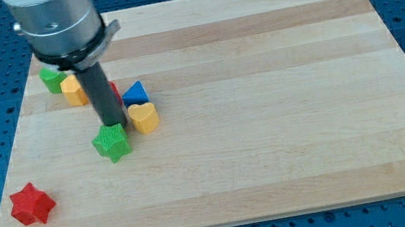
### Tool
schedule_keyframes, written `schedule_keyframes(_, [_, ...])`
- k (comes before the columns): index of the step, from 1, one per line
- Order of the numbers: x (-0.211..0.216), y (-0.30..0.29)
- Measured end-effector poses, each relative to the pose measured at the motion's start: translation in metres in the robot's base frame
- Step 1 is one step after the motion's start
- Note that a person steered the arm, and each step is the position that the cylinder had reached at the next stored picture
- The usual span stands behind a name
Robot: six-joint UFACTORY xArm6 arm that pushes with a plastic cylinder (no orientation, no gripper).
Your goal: Push the green star diagonally to the bottom right of the yellow heart
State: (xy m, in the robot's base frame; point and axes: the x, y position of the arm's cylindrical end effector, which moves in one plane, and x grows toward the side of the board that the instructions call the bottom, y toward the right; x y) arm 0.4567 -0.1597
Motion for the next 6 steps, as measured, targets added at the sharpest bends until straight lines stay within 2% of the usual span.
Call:
schedule_keyframes(1, [-0.002, -0.076])
schedule_keyframes(2, [0.01, -0.127])
schedule_keyframes(3, [0.036, -0.078])
schedule_keyframes(5, [0.045, 0.134])
schedule_keyframes(6, [0.045, 0.193])
